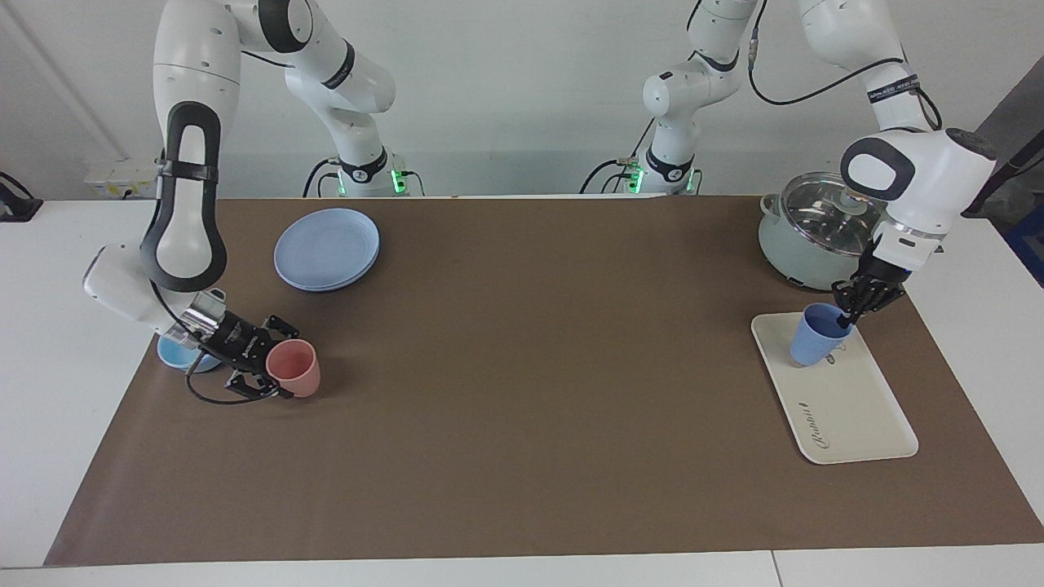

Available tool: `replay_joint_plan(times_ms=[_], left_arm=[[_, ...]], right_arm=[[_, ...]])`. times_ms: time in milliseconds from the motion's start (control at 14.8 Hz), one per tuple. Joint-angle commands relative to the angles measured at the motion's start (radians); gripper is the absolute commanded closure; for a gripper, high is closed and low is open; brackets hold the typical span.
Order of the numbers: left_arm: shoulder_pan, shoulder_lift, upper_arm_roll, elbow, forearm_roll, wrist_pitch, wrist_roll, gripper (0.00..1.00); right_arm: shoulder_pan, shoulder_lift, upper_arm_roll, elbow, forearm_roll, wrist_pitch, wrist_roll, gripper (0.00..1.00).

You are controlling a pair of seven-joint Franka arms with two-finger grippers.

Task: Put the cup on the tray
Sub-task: 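Lower the cup onto the tray and open the left gripper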

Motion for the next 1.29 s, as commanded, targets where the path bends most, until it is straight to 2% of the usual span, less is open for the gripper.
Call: replay_joint_plan(times_ms=[0,271,407,542,881,1017,1220], left_arm=[[0.002,0.007,-0.008,-0.014,-0.028,0.041,0.034,0.0],[0.002,-0.028,-0.008,0.029,-0.019,-0.008,0.083,0.0],[-0.012,-0.048,-0.007,0.088,0.007,-0.115,0.075,0.0],[-0.021,-0.098,-0.014,0.113,0.109,-0.197,0.071,0.0],[-0.172,-0.219,-0.021,0.113,0.219,-0.398,-0.133,0.0],[-0.229,-0.239,-0.022,0.118,0.245,-0.464,-0.199,0.0],[-0.297,-0.246,-0.022,0.182,0.254,-0.57,-0.294,0.0]], right_arm=[[-0.011,-0.026,0.008,-0.025,0.034,0.008,-0.063,0.0],[-0.011,-0.078,0.003,-0.037,0.017,0.003,-0.055,0.0],[-0.011,-0.086,0.002,-0.035,-0.03,0.005,-0.051,0.0],[-0.012,-0.101,0.002,-0.035,-0.122,0.003,-0.051,0.0],[0.001,-0.156,0.002,-0.032,-0.326,0.0,-0.034,0.0],[0.031,-0.181,0.006,-0.028,-0.423,0.002,-0.035,0.0],[0.071,-0.199,0.006,-0.025,-0.486,0.002,-0.043,0.0]])
